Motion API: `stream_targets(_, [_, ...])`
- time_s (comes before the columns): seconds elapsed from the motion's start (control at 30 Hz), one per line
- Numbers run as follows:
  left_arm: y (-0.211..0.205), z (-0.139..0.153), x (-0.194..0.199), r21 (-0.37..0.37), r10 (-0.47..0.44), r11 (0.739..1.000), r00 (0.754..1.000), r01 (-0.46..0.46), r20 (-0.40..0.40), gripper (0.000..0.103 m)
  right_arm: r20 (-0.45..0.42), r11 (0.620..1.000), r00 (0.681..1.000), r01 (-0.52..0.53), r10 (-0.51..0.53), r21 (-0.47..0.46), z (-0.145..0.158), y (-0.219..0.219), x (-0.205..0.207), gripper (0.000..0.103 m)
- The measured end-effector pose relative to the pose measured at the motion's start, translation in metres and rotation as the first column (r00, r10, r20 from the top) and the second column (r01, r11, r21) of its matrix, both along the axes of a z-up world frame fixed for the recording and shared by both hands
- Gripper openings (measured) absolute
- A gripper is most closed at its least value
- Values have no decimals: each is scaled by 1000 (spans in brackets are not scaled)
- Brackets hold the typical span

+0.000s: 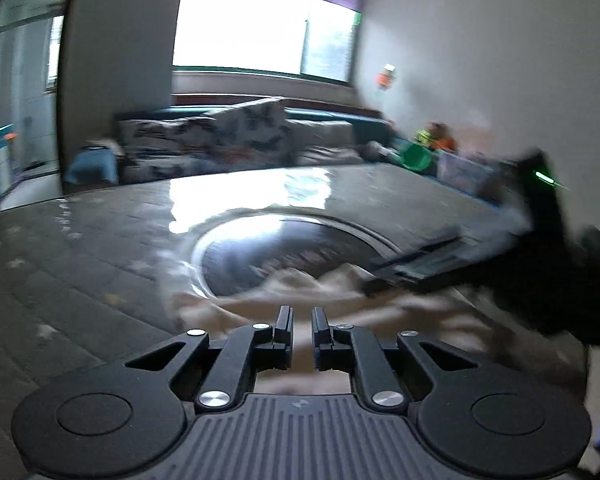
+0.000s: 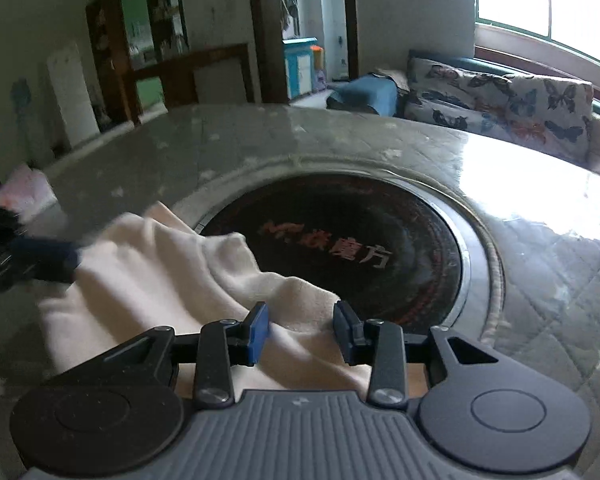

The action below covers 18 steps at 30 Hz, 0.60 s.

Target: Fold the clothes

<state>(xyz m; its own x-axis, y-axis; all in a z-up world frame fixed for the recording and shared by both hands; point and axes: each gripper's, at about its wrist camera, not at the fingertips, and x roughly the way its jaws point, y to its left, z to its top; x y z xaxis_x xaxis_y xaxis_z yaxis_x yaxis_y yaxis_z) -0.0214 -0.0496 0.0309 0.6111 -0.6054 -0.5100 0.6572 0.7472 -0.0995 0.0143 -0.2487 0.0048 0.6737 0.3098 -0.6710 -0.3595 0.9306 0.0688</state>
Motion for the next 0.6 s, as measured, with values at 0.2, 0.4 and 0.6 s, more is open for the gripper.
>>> stream_targets(0.2, [-7, -23, -6, 52, -39, 998, 998, 42, -51, 11, 32, 995, 999, 45, -42, -86, 3, 4, 13, 39])
stream_targets(0.4, [-7, -12, -12, 2, -59, 998, 998, 60, -20, 12, 64, 999, 997, -38, 39, -12, 21, 20, -7, 39])
stream_targets(0.6, [-23, -23, -18, 28, -132, 991, 990, 133, -42, 13, 20, 980, 980, -199, 199, -17, 13, 60, -23, 39])
